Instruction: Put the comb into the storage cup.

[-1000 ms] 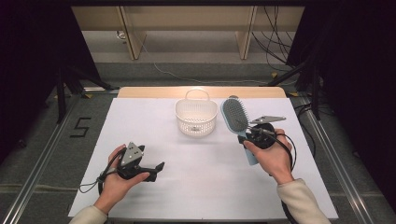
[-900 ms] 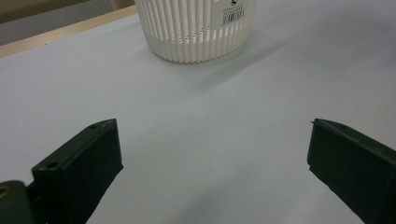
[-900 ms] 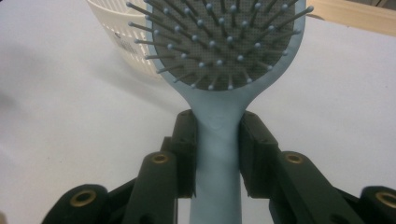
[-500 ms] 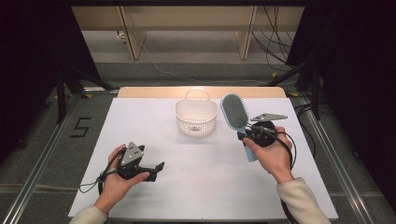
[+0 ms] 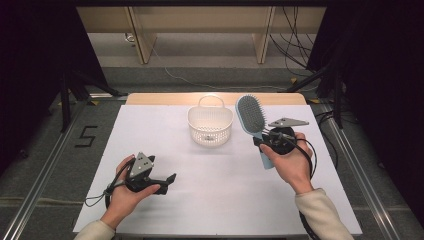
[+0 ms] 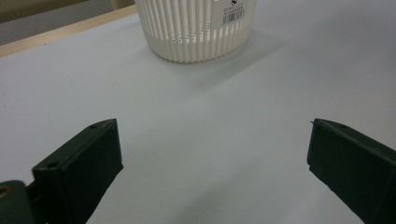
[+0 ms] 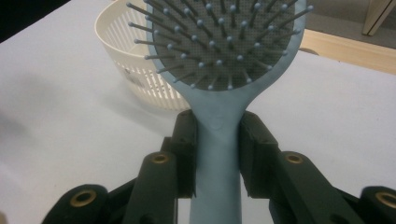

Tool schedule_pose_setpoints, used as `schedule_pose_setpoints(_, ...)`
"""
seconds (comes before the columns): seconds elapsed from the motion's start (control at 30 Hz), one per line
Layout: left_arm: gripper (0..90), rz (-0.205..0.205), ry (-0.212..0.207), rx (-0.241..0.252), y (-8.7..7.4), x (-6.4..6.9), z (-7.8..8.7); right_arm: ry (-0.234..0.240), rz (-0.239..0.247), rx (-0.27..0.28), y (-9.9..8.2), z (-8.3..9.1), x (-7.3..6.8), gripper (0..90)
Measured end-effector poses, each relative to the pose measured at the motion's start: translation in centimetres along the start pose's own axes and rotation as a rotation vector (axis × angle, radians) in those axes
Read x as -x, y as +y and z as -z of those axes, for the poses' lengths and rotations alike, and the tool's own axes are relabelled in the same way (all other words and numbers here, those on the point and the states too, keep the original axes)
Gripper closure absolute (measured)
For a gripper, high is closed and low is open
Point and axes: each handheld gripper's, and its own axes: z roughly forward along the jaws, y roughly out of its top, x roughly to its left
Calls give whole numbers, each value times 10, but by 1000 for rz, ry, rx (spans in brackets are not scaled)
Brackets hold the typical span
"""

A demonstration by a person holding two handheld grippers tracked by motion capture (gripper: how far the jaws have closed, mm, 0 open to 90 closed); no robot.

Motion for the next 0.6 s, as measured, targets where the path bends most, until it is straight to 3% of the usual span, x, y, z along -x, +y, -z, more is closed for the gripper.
schedule_pose_setpoints(0.6, 26, 0, 0, -2, 0, 0, 0, -2, 0, 40, 5, -1, -1, 705)
